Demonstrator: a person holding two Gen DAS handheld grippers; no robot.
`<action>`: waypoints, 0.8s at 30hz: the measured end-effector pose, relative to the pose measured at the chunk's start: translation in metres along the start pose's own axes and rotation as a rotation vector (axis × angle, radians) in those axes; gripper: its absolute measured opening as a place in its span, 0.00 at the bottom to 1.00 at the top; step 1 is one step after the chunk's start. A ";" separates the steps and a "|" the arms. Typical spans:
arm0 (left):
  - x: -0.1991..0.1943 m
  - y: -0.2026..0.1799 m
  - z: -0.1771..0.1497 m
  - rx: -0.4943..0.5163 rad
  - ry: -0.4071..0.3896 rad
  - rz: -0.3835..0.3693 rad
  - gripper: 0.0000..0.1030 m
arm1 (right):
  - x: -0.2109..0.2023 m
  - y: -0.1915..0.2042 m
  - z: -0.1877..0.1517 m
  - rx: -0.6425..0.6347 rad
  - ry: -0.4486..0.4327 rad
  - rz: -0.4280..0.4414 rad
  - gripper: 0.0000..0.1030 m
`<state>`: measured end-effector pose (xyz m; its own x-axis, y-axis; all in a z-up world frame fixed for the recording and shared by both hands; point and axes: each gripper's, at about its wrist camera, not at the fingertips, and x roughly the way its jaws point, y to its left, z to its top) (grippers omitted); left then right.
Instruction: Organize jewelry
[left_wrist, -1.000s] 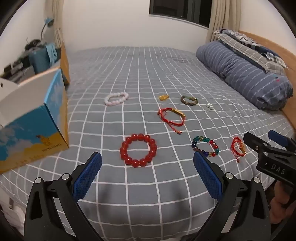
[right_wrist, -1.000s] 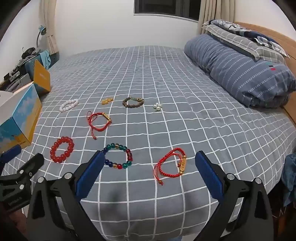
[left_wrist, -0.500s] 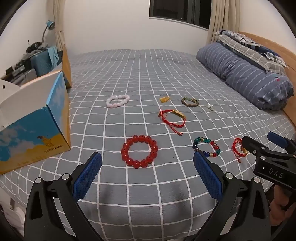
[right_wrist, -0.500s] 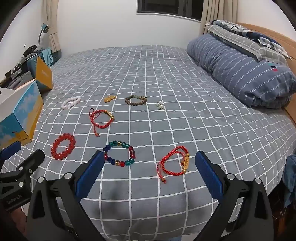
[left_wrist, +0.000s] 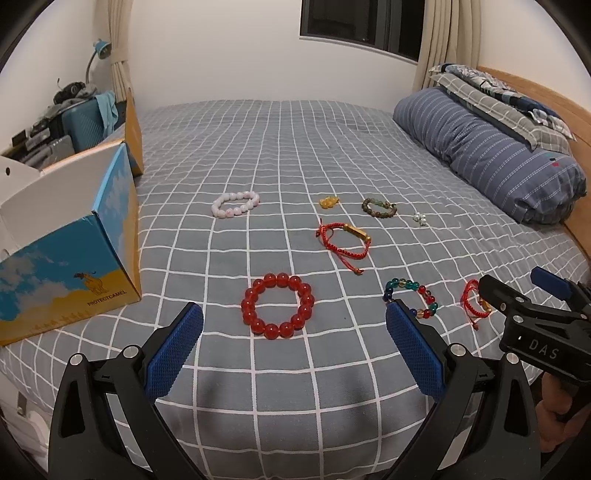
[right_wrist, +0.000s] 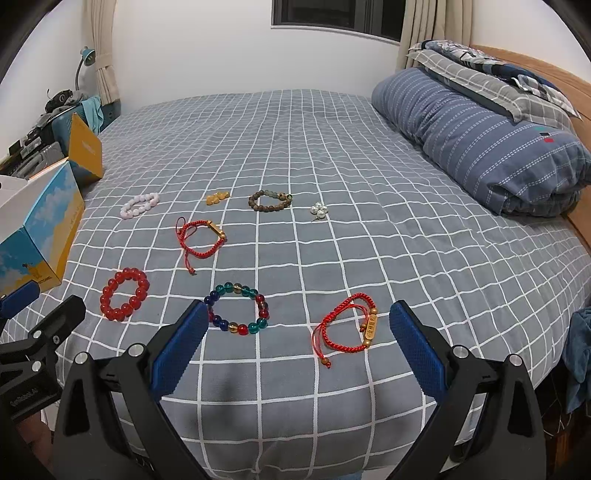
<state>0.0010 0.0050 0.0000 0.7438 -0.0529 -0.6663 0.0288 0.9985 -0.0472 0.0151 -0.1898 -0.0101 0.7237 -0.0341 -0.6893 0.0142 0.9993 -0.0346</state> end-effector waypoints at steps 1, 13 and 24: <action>0.000 0.000 0.000 0.002 0.001 -0.002 0.94 | 0.000 0.000 0.000 0.001 -0.001 -0.001 0.92; 0.000 -0.001 -0.002 -0.002 0.014 0.000 0.94 | -0.001 -0.002 -0.001 0.007 -0.002 -0.003 0.92; -0.001 -0.002 -0.001 -0.002 0.015 -0.002 0.94 | -0.001 -0.003 -0.001 0.009 0.000 -0.005 0.92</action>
<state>-0.0005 0.0032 -0.0003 0.7340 -0.0554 -0.6769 0.0289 0.9983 -0.0503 0.0135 -0.1926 -0.0103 0.7236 -0.0392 -0.6891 0.0238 0.9992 -0.0319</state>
